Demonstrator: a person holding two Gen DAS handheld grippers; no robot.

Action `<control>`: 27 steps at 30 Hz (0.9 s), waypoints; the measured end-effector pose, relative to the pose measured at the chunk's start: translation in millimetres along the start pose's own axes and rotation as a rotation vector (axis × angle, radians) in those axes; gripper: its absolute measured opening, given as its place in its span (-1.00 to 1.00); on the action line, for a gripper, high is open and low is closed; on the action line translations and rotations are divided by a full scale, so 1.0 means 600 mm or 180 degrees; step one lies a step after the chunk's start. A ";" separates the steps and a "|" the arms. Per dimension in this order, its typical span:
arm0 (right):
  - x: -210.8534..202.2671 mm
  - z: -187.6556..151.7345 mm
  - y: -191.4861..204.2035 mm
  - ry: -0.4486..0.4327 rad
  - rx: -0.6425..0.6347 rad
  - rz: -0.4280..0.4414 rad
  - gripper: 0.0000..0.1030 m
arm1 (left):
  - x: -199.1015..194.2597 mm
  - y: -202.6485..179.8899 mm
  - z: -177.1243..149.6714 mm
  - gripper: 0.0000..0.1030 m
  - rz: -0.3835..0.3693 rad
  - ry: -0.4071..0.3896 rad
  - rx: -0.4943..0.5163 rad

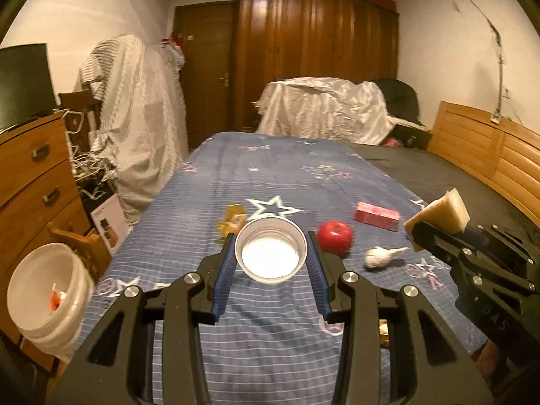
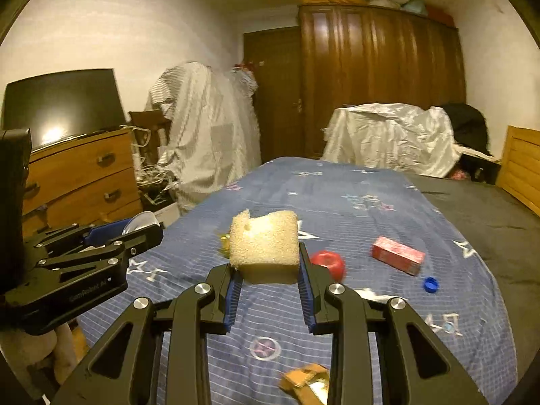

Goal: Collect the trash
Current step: 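Carry the white lid and sponge block with both tools over the bucket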

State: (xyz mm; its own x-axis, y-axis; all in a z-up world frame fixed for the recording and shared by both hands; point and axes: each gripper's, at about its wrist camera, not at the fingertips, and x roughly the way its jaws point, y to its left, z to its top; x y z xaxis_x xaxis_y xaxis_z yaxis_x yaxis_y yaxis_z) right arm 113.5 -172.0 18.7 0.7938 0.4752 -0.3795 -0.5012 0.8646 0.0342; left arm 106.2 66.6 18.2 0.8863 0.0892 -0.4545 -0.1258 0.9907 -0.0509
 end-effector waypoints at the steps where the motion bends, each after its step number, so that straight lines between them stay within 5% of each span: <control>1: 0.007 0.004 0.012 0.0006 -0.0028 0.0041 -0.40 | 0.000 0.010 0.002 -0.25 0.0026 0.0000 -0.0018; 27: 0.186 0.140 0.407 0.0248 -0.0628 0.1059 -0.40 | -0.088 0.333 0.023 -0.25 0.0976 -0.0075 -0.0619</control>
State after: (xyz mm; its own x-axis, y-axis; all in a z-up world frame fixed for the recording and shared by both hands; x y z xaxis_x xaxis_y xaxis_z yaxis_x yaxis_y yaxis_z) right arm 108.4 106.0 62.5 0.5520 0.7039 -0.4470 -0.7894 0.6139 -0.0082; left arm 40.6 261.1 44.1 0.8039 0.3837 -0.4544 -0.4678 0.8798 -0.0848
